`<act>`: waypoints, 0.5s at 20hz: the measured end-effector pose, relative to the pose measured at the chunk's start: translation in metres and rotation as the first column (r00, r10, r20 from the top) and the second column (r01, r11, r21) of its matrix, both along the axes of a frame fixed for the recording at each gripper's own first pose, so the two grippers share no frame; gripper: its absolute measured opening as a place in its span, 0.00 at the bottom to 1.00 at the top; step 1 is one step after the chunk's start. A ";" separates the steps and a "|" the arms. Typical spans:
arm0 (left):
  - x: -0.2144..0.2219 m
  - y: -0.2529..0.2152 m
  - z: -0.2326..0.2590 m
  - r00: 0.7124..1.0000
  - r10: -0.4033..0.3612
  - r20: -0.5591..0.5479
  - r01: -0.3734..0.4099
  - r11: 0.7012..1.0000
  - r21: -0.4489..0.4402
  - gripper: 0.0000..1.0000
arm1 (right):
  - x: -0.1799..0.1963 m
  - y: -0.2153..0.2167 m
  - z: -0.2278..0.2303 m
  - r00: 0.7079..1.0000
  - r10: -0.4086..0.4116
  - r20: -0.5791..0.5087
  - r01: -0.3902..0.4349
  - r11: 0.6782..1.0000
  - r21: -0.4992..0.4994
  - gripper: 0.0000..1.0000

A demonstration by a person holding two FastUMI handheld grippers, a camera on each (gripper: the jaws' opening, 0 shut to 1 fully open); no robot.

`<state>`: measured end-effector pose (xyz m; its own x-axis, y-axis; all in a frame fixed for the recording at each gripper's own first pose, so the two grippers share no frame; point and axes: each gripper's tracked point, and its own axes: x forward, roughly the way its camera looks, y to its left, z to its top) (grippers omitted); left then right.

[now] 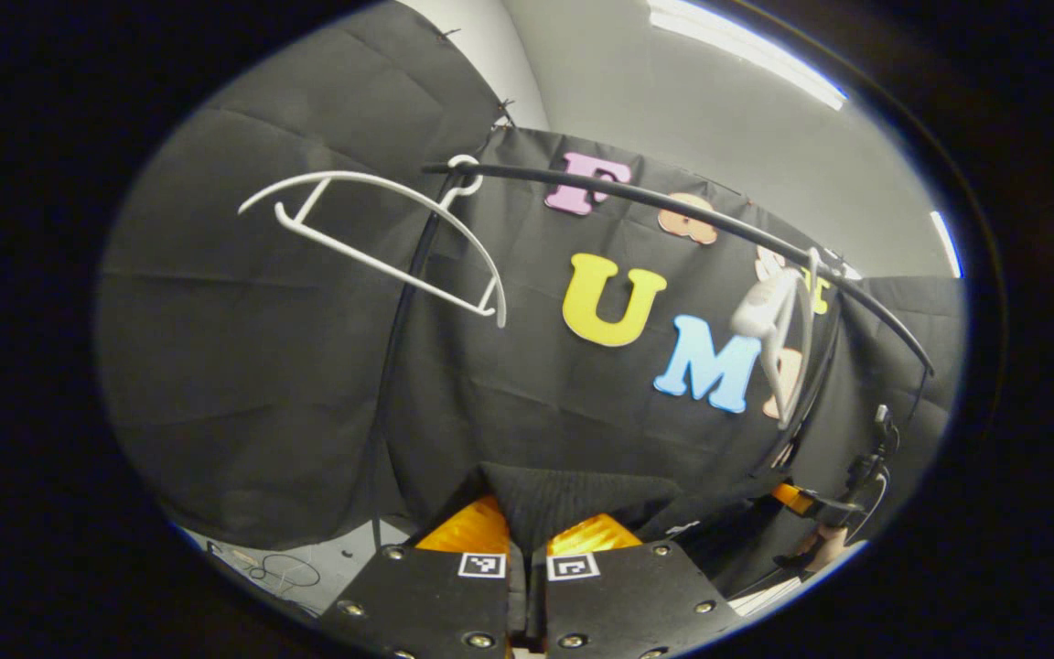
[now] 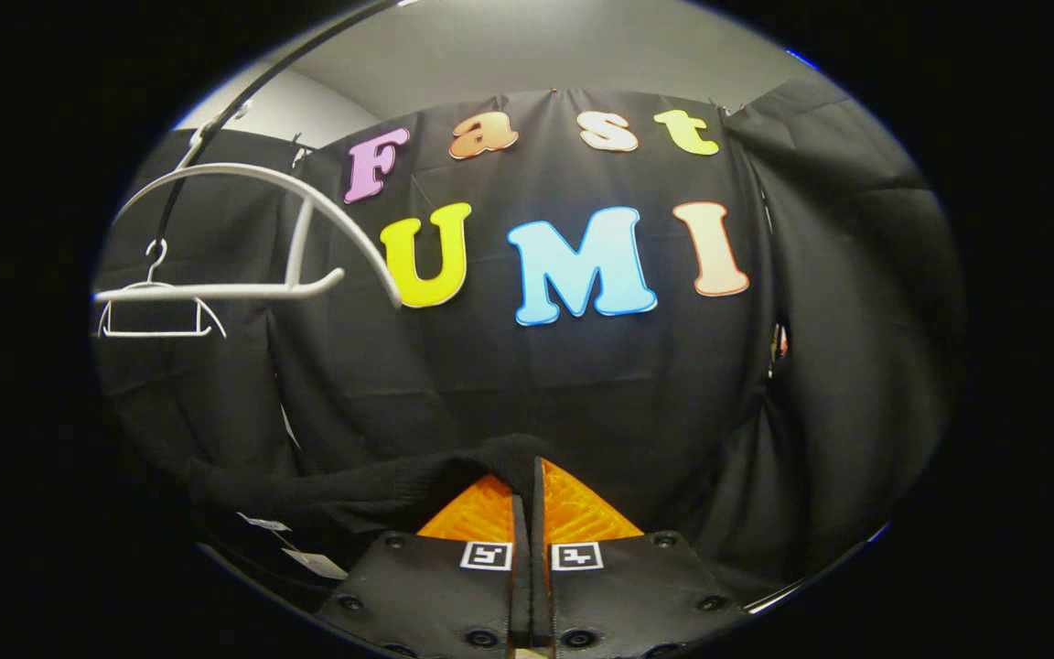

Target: Grasp the clothes on the hanger with both hands and then place them into the laundry hamper below.

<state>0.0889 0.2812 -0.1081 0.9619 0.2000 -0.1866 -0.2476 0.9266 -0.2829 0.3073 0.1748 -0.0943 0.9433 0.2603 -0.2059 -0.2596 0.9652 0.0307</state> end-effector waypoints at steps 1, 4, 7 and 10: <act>-0.006 -0.008 -0.017 0.999 -0.029 -0.028 0.029 1.000 -0.002 0.01 | -0.017 -0.005 -0.008 1.000 -0.015 -0.026 0.015 1.000 0.003 0.02; -0.009 -0.030 -0.055 0.988 -0.125 -0.086 0.125 0.992 -0.009 0.01 | -0.066 -0.020 -0.032 0.996 -0.043 -0.080 0.040 0.998 -0.039 0.02; -0.026 -0.070 -0.112 0.962 -0.227 -0.153 0.227 0.974 -0.019 0.02 | -0.114 -0.024 -0.067 0.985 -0.047 -0.164 0.035 0.996 -0.077 0.02; -0.037 -0.096 -0.149 0.931 -0.289 -0.222 0.295 0.955 -0.008 0.01 | -0.146 -0.028 -0.098 0.962 -0.070 -0.265 0.045 0.994 -0.100 0.02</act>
<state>0.0521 0.1853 -0.2573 0.9145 -0.0763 -0.3973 -0.0178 0.9735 -0.2279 0.1614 0.1463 -0.1922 0.8631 0.1755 -0.4736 -0.1984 0.9801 0.0015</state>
